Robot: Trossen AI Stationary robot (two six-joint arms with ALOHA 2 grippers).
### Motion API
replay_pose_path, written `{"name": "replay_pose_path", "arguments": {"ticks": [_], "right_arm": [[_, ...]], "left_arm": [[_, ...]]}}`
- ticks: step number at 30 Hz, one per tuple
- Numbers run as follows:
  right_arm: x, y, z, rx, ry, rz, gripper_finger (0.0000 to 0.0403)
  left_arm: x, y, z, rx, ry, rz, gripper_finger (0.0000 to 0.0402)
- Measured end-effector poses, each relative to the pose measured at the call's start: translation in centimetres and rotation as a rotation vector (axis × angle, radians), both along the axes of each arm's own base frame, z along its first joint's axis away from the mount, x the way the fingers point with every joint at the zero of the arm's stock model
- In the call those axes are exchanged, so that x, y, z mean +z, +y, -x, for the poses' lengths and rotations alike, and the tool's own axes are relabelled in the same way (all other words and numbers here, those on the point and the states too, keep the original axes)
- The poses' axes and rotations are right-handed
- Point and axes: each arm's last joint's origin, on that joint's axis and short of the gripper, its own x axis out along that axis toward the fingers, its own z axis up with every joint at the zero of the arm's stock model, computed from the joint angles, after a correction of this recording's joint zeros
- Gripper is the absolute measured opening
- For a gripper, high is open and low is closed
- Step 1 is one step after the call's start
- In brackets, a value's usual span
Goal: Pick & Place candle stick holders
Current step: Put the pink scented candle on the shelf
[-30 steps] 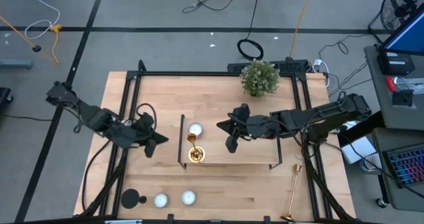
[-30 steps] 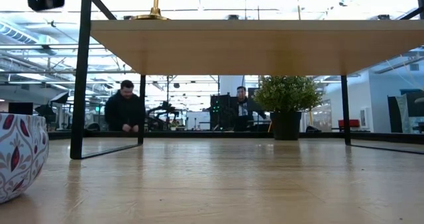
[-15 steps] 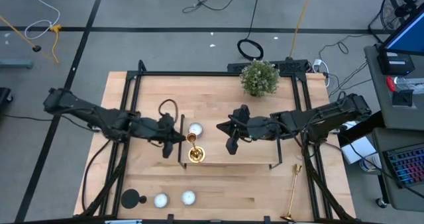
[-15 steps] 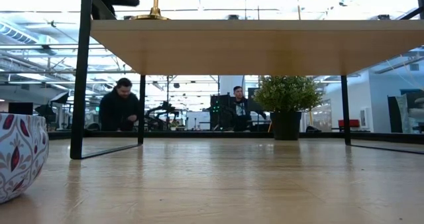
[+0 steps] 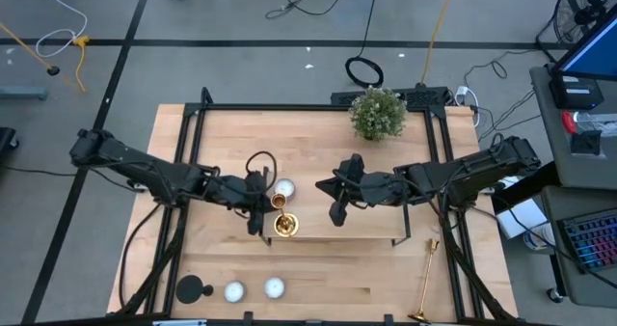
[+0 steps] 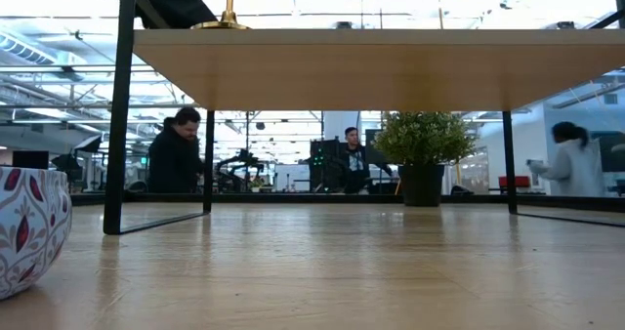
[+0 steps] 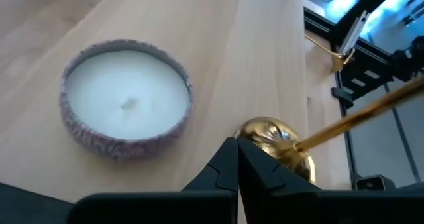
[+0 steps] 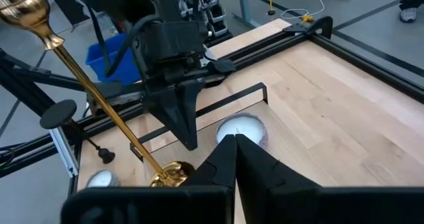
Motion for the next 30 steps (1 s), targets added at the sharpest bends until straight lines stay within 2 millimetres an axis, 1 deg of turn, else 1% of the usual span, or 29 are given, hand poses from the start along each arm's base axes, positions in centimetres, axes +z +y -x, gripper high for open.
{"name": "replay_pose_path", "arguments": {"ticks": [18, 30], "right_arm": [[0.0, 0.3, 0.1, 0.012, -0.001, 0.001, 0.0], [0.0, 0.4, 0.1, 0.014, -0.001, 0.002, 0.0]], "left_arm": [[-0.2, 1.6, -0.4, 0.074, 0.006, -0.018, 0.0], [-0.2, 1.7, -0.3, 0.077, 0.02, -0.029, 0.0]]}}
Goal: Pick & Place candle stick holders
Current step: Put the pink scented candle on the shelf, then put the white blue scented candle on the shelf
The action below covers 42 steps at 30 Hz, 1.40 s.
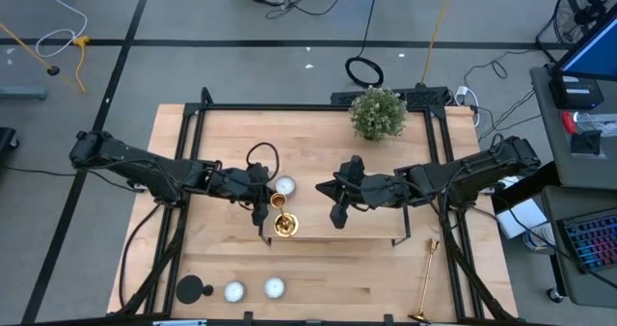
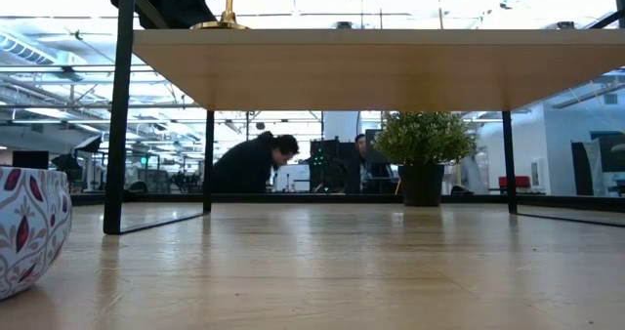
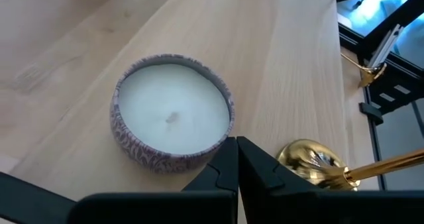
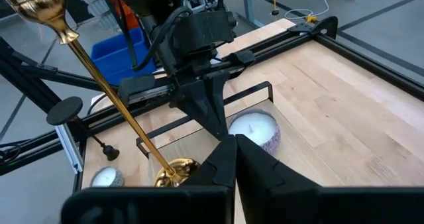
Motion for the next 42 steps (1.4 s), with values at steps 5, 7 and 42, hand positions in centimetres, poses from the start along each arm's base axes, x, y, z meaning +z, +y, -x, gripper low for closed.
{"name": "replay_pose_path", "arguments": {"ticks": [5, 7, 42], "right_arm": [[0.0, 0.0, 0.0, 0.0, 0.0, 0.0, 0.0], [0.0, 0.0, 0.0, 0.0, 0.0, 0.0, 0.0], [1.4, 2.7, 2.0, 0.094, -0.049, -0.03, 0.0]], "left_arm": [[0.0, 0.0, 0.0, 0.013, 0.001, 0.01, 0.0], [0.0, 0.0, 0.0, 0.017, 0.002, 0.016, 0.0], [6.6, -2.7, 7.8, -0.015, 0.355, 0.137, 0.0007]]}}
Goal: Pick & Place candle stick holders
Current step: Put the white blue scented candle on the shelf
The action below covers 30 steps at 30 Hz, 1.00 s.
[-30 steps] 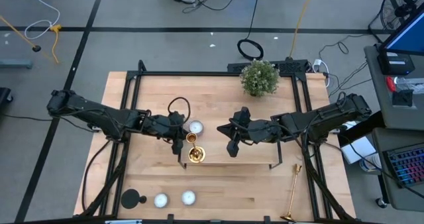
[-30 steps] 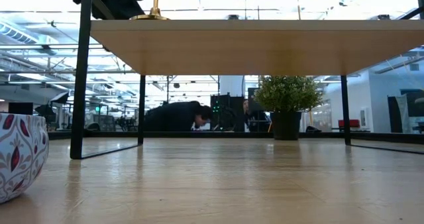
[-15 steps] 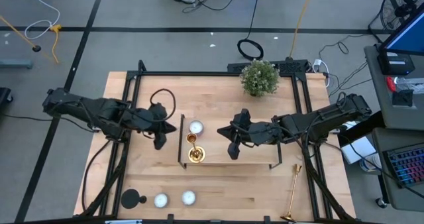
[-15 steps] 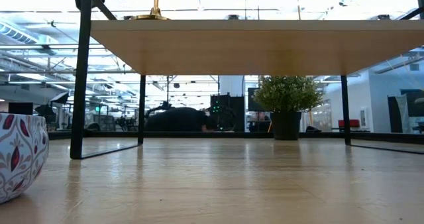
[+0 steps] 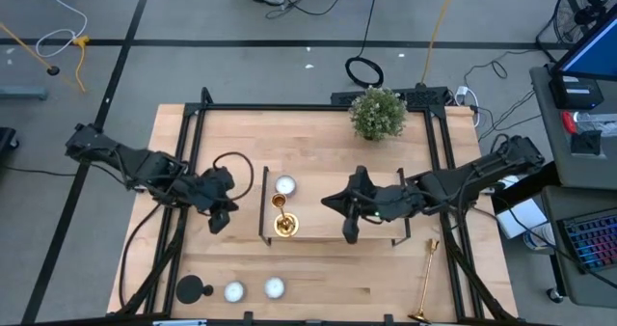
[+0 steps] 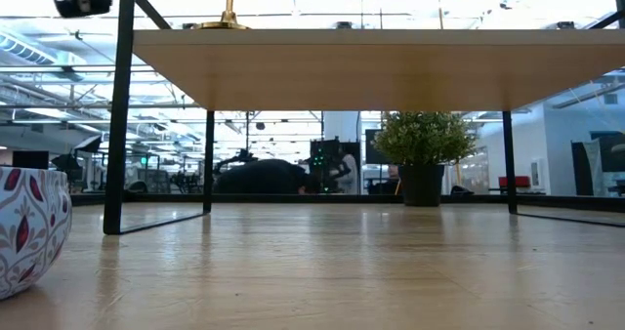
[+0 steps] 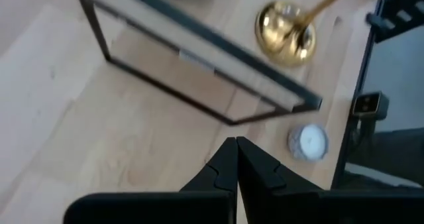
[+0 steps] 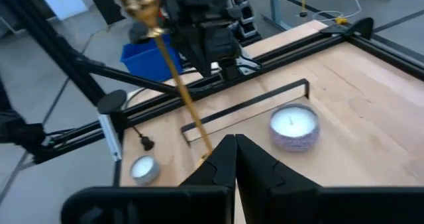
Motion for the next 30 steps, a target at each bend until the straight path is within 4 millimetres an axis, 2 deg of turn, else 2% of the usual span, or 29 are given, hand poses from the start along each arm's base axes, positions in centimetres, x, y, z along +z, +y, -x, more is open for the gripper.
{"name": "replay_pose_path", "arguments": {"ticks": [10, 18, 26, 30], "right_arm": [[1.8, 0.8, 2.2, 0.044, -0.058, -0.021, 0.0], [2.1, 1.8, 3.0, 0.053, -0.073, -0.011, 0.0], [2.2, 3.0, 3.7, 0.107, -0.072, 0.001, 0.0], [2.3, 3.9, 4.5, 0.16, -0.072, 0.024, 0.0]], "left_arm": [[-0.1, -2.1, 1.1, 0.017, 0.038, 0.111, 0.0011], [-0.2, -3.9, 2.1, 0.124, 0.102, 0.257, 0.0005], [-2.0, -6.3, 1.6, 0.361, 0.278, 0.393, 0.0003], [-3.3, -8.0, 0.9, 0.394, 0.403, 0.437, 0.001]]}}
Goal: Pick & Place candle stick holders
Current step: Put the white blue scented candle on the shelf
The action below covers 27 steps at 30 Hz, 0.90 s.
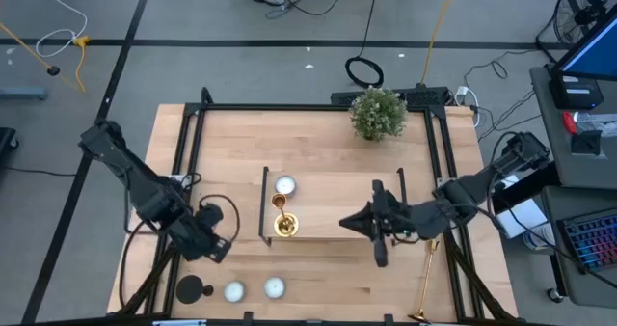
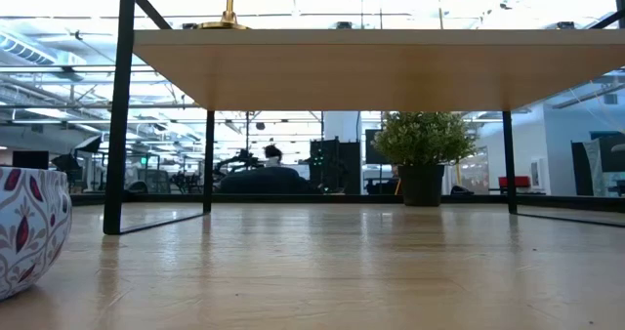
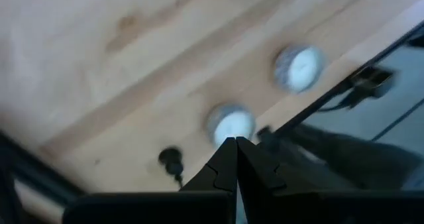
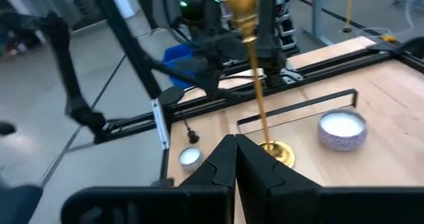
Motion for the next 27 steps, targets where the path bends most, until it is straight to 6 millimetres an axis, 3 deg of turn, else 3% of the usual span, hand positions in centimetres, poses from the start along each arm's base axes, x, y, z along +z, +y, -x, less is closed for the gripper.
{"name": "replay_pose_path", "arguments": {"ticks": [7, 20, 27], "right_arm": [[0.4, 1.3, 1.7, 0.086, -0.007, 0.064, 0.0], [1.0, 1.2, 3.3, 0.121, 0.002, 0.087, 0.0], [1.0, 1.3, 3.6, 0.132, 0.007, 0.098, 0.0]], "left_arm": [[-1.7, -1.8, -0.7, 0.04, 0.121, 0.033, 0.0007], [-1.6, -2.1, -2.2, 0.15, -0.068, -0.004, 0.0012], [-1.3, -1.9, -3.0, 0.082, -0.098, 0.032, 0.0009]]}}
